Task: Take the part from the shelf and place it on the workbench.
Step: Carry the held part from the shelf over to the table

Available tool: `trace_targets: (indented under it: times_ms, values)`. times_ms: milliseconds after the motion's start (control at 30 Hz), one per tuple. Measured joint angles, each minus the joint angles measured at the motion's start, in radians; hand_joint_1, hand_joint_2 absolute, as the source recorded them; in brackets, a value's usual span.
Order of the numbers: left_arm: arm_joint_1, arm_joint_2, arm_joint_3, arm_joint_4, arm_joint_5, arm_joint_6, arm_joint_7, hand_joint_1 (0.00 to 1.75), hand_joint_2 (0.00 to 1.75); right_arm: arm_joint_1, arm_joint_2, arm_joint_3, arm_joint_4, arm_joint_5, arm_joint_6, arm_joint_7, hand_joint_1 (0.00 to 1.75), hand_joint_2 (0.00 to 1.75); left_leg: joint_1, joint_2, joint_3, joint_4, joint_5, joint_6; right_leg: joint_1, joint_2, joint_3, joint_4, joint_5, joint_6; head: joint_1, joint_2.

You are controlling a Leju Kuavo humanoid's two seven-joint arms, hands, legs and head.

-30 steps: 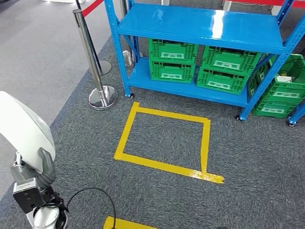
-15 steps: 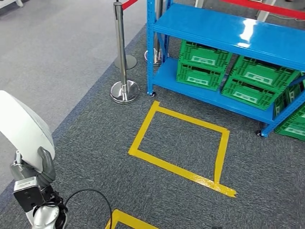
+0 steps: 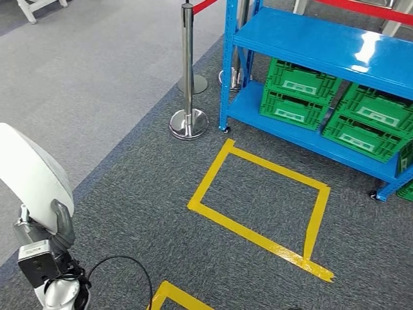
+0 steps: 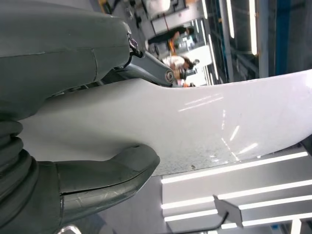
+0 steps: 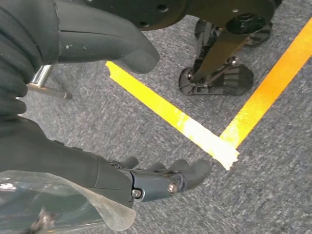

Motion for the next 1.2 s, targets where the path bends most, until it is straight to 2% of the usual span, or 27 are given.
trace_targets:
  times_ms: [100,167,200,233,300,333,367,400,467,533,567,600,633,667,700,733,767,800,833,900,933,967,1033,1100,1133,1167,1200]
  values:
    - [0.0,0.0,0.0,0.0,0.0,0.0,0.0,1.75,1.75,0.0,0.0,0.0,0.0,0.0,0.0,0.0,0.0,1.75,0.002,-0.002,-0.001,0.0,0.001,-0.002,0.001,-0.002,-0.001,-0.001,0.0,-0.001,0.0,0.0]
    - [0.003,0.001,0.0,0.0,-0.001,0.0,0.0,1.75,1.75,0.0,0.001,0.0,0.0,0.0,0.0,0.0,0.0,1.75,0.004,-0.013,-0.004,-0.002,0.003,-0.009,0.001,-0.016,0.001,-0.004,0.002,-0.005,-0.001,0.0]
    - [0.002,0.001,0.0,0.0,-0.001,0.0,0.0,1.75,1.75,0.001,0.002,0.0,0.0,0.0,0.0,-0.001,0.0,1.75,0.003,0.011,-0.021,0.035,-0.018,-0.017,-0.001,-0.036,0.004,-0.008,0.003,-0.012,-0.004,0.0]
    - [0.003,0.002,0.0,0.0,-0.001,0.0,0.0,1.75,1.75,0.001,0.002,0.0,0.0,0.001,0.0,-0.001,0.0,1.75,0.005,0.038,-0.056,0.109,-0.052,-0.027,-0.001,-0.066,0.008,-0.011,0.003,-0.018,-0.007,0.0]
    - [0.001,0.002,0.0,-0.001,-0.001,0.001,0.0,1.75,1.75,0.0,0.003,0.0,0.0,0.001,0.0,-0.001,0.0,1.75,-0.002,0.143,-0.047,0.11,-0.059,-0.027,0.003,-0.145,0.022,-0.014,-0.006,-0.018,-0.013,0.0]
    - [0.002,0.002,0.0,-0.001,-0.001,0.001,0.0,1.75,1.75,-0.001,0.003,0.0,0.0,0.001,-0.001,0.0,0.0,1.75,-0.006,0.162,-0.028,0.074,-0.041,-0.02,0.005,-0.176,0.027,-0.015,-0.012,-0.012,-0.013,0.0]
    - [0.002,0.002,0.0,-0.001,-0.001,0.0,0.0,1.75,1.75,-0.002,0.003,0.0,0.0,0.001,0.0,0.0,0.0,1.75,-0.011,0.175,0.01,-0.003,-0.008,-0.009,0.007,-0.2,0.034,-0.016,-0.017,-0.003,-0.012,0.0]
    - [0.003,0.002,0.001,-0.001,0.0,0.0,0.0,1.75,1.75,-0.004,0.003,0.0,0.0,0.001,-0.001,0.0,0.0,1.75,-0.009,0.16,0.009,-0.009,-0.004,0.0,0.007,-0.207,0.034,-0.016,-0.021,0.003,-0.012,0.0]
    - [0.004,0.001,0.001,-0.003,0.002,0.001,0.0,1.75,1.75,-0.006,0.003,0.0,0.0,0.001,0.0,0.001,0.0,1.75,-0.003,0.14,0.011,-0.017,0.002,0.012,0.004,-0.174,0.021,0.017,-0.05,0.011,-0.008,0.0]
    - [0.003,0.0,0.0,-0.004,0.007,0.001,0.0,1.75,1.75,-0.006,0.003,0.0,0.0,0.001,0.0,0.001,0.0,1.75,-0.001,0.12,0.011,-0.02,0.005,0.02,0.002,-0.119,-0.035,0.134,-0.111,0.014,-0.003,0.0]
    - [0.003,0.0,0.0,-0.005,0.009,0.001,0.0,1.75,1.75,-0.004,0.003,0.0,0.0,0.001,0.0,0.001,0.0,1.75,-0.001,0.108,0.01,-0.02,0.005,0.021,0.002,-0.105,-0.07,0.204,-0.137,0.015,-0.002,0.0]
    - [0.004,0.0,0.0,-0.005,0.011,0.001,0.0,1.75,1.75,-0.002,0.003,0.0,0.0,0.002,0.0,0.001,0.0,1.75,-0.002,0.095,0.01,-0.019,0.005,0.021,0.002,-0.098,-0.099,0.257,-0.15,0.016,-0.002,0.0]
    - [0.005,0.0,0.0,-0.005,0.012,0.001,0.0,1.75,1.75,0.0,0.003,0.0,0.0,0.002,0.001,0.001,0.0,1.75,-0.002,0.081,0.01,-0.018,0.005,0.021,0.002,-0.096,-0.111,0.27,-0.141,0.016,-0.001,0.0]
    - [0.005,0.0,0.0,-0.005,0.012,0.001,0.0,1.75,1.75,0.001,0.003,-0.001,0.0,0.003,0.001,0.001,0.0,1.75,-0.002,0.066,0.011,-0.017,0.005,0.021,0.001,-0.093,-0.105,0.244,-0.112,0.015,-0.002,0.0]
    - [0.006,0.0,0.0,-0.005,0.013,0.001,0.0,1.75,1.75,0.001,0.003,-0.001,0.0,0.003,0.0,0.001,0.0,1.75,-0.001,0.052,0.011,-0.014,0.004,0.019,0.0,-0.086,-0.081,0.182,-0.07,0.014,-0.002,0.0]
    - [0.006,0.0,0.0,-0.005,0.014,0.001,0.0,1.75,1.75,0.001,0.002,-0.001,0.0,0.003,0.0,0.001,0.0,1.75,0.0,0.038,0.011,-0.011,0.002,0.016,-0.001,-0.068,-0.051,0.113,-0.036,0.013,-0.001,0.0]
    - [0.006,0.0,0.0,-0.005,0.015,0.001,0.0,1.75,1.75,0.0,0.002,-0.001,0.0,0.003,0.001,0.001,0.0,1.75,-0.001,0.026,0.008,-0.005,0.0,0.012,-0.004,-0.049,-0.024,0.052,-0.015,0.012,-0.002,0.0]
    - [0.005,0.0,0.0,-0.005,0.016,0.001,0.0,1.75,1.75,0.0,0.002,-0.001,0.0,0.003,0.001,0.0,0.0,1.75,0.0,0.016,0.004,-0.002,0.0,0.006,-0.005,-0.034,-0.006,0.015,-0.007,0.011,-0.002,0.0]
    - [0.006,0.001,0.0,-0.005,0.017,0.001,0.0,1.75,1.75,0.0,0.002,-0.001,0.0,0.003,0.001,0.0,0.0,1.75,0.0,0.006,0.0,0.001,0.001,0.0,-0.004,-0.026,0.003,0.003,-0.01,0.008,-0.002,0.0]
    - [0.009,0.002,0.0,-0.006,0.02,0.001,0.0,1.75,1.75,-0.001,0.002,-0.001,0.0,0.003,0.002,-0.001,0.0,1.75,0.004,-0.01,-0.006,0.001,0.004,-0.012,-0.003,-0.043,0.009,0.0,-0.008,0.0,-0.002,0.0]
    - [0.011,0.002,0.0,-0.007,0.02,0.001,0.0,1.75,1.75,-0.001,0.003,-0.001,0.0,0.003,0.002,-0.001,0.0,1.75,0.004,0.0,-0.01,0.008,-0.001,-0.017,-0.003,-0.053,0.011,-0.002,-0.007,-0.005,-0.003,0.0]
    - [0.011,0.003,0.0,-0.007,0.02,0.001,0.0,1.75,1.75,-0.002,0.003,-0.001,0.0,0.003,0.002,-0.001,0.0,1.75,0.002,0.021,-0.019,0.03,-0.015,-0.021,-0.004,-0.065,0.012,-0.005,-0.005,-0.012,-0.006,0.0]
    - [0.01,0.003,0.0,-0.008,0.02,0.001,0.0,1.75,1.75,-0.001,0.002,-0.002,0.0,0.003,0.003,-0.002,0.0,1.75,0.001,0.078,-0.067,0.136,-0.073,-0.029,-0.002,-0.09,0.015,-0.007,-0.007,-0.021,-0.011,0.0]
    - [0.01,0.003,0.0,-0.008,0.021,0.001,0.0,1.75,1.75,0.001,0.002,-0.002,0.0,0.003,0.003,-0.002,0.0,1.75,0.005,0.1,-0.125,0.263,-0.126,-0.033,0.002,-0.118,0.016,-0.006,-0.01,-0.025,-0.012,0.0]
    - [0.011,0.003,0.0,-0.008,0.021,0.0,0.0,1.75,1.75,0.001,0.002,-0.003,0.0,0.004,0.003,-0.002,0.0,1.75,0.006,0.103,-0.136,0.289,-0.127,-0.034,0.003,-0.131,0.017,-0.006,-0.012,-0.026,-0.012,0.0]
    - [0.012,0.003,0.0,-0.008,0.022,0.0,0.0,1.75,1.75,0.001,0.002,-0.004,0.0,0.004,0.003,-0.002,0.0,1.75,0.006,0.106,-0.127,0.273,-0.108,-0.033,0.003,-0.143,0.02,-0.006,-0.014,-0.026,-0.013,0.0]
    - [0.012,0.003,0.0,-0.008,0.022,0.0,0.0,1.75,1.75,0.0,0.002,-0.004,0.0,0.005,0.004,-0.002,0.0,1.75,0.005,0.112,-0.098,0.218,-0.073,-0.029,0.004,-0.155,0.024,-0.006,-0.016,-0.025,-0.013,0.0]
